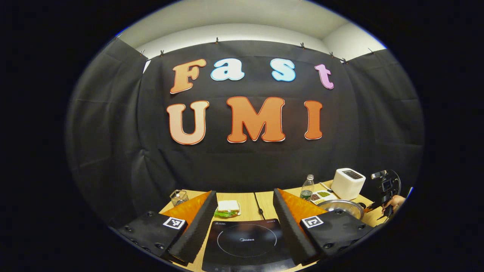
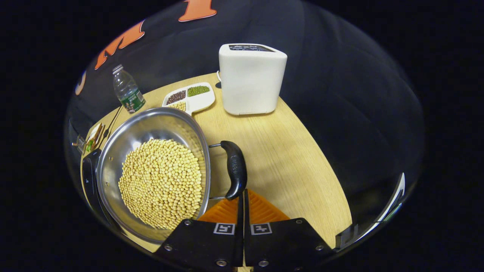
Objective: First push the handle of the pot to place it horizontally, then grasp the pot with both hands and set it on the induction cooktop.
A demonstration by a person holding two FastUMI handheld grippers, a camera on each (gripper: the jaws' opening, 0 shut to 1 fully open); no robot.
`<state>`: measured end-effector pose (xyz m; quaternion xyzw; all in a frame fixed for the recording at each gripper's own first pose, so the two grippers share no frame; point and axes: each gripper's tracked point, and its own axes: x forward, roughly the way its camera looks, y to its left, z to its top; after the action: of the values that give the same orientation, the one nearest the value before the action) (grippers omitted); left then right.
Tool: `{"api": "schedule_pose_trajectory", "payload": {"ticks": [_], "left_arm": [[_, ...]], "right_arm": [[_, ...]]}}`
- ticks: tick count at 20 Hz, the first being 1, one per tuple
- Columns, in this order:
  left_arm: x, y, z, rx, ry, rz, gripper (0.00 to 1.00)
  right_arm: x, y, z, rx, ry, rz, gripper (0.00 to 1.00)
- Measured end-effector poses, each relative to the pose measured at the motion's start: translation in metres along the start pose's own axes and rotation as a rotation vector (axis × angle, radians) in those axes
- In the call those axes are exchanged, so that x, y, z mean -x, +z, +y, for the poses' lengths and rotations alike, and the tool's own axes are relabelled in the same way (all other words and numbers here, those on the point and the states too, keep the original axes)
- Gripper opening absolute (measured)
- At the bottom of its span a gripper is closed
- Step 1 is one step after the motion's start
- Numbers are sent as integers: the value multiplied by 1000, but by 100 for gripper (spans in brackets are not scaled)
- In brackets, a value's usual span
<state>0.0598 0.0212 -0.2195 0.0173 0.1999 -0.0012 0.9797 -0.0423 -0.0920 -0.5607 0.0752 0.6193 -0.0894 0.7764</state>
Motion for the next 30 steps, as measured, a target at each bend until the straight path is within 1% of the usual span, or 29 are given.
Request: {"api": "schedule_pose_trajectory", "payload": {"ticks": [3, 4, 5, 7, 8, 10, 11, 12, 13, 14, 18, 19, 20, 21, 22, 23, 24, 26, 28, 29, 30], "left_arm": [[-10, -14, -16, 7, -36, 32, 99], [-15, -20, -22, 7, -47, 41, 96], [-19, -24, -28, 6, -57, 51, 99], [-28, -40, -43, -3, -88, 83, 94], [-34, -52, -53, -8, -97, 107, 96], [-47, -76, -78, -9, -139, 182, 96], [-53, -91, -91, -10, -160, 224, 96], [-59, -104, -100, -10, -177, 262, 99], [-64, -116, -109, -9, -190, 296, 96], [-68, -128, -121, -5, -201, 328, 96], [-91, -159, -163, 28, -239, 431, 97], [-97, -167, -171, 28, -240, 452, 97], [-102, -176, -177, 26, -245, 477, 97], [-107, -184, -184, 28, -252, 498, 97], [-112, -192, -190, 34, -251, 522, 97], [-116, -203, -198, 45, -256, 553, 97], [-121, -216, -208, 59, -252, 582, 97], [-129, -236, -219, 77, -245, 629, 97], [-139, -254, -228, 80, -234, 661, 97], [-143, -261, -230, 76, -221, 672, 95], [-147, -269, -234, 74, -209, 685, 97]], "right_arm": [[1, 16, -6, -7, 8, -35, 3], [2, 21, -9, 3, 10, -44, 4], [3, 23, -12, 13, 7, -51, 4], [5, 32, -21, 9, -21, -64, 8], [6, 33, -23, 7, -30, -56, 18], [13, 36, -25, -11, -30, -58, 25], [18, 40, -24, -16, -16, -69, 28], [24, 45, -22, -24, 4, -83, 30], [32, 48, -19, -27, 25, -95, 37], [37, 52, -16, -24, 47, -107, 43], [51, 67, 6, 12, 117, -144, 60], [51, 70, 11, 24, 123, -148, 63], [49, 71, 14, 43, 120, -151, 70], [46, 70, 15, 62, 115, -159, 73], [43, 72, 17, 81, 109, -163, 79], [39, 72, 19, 96, 105, -168, 82], [35, 73, 19, 107, 96, -168, 87], [28, 73, 17, 128, 83, -166, 91], [22, 72, 15, 136, 69, -159, 92], [18, 71, 13, 133, 60, -154, 92], [15, 71, 12, 135, 54, -149, 92]]}}
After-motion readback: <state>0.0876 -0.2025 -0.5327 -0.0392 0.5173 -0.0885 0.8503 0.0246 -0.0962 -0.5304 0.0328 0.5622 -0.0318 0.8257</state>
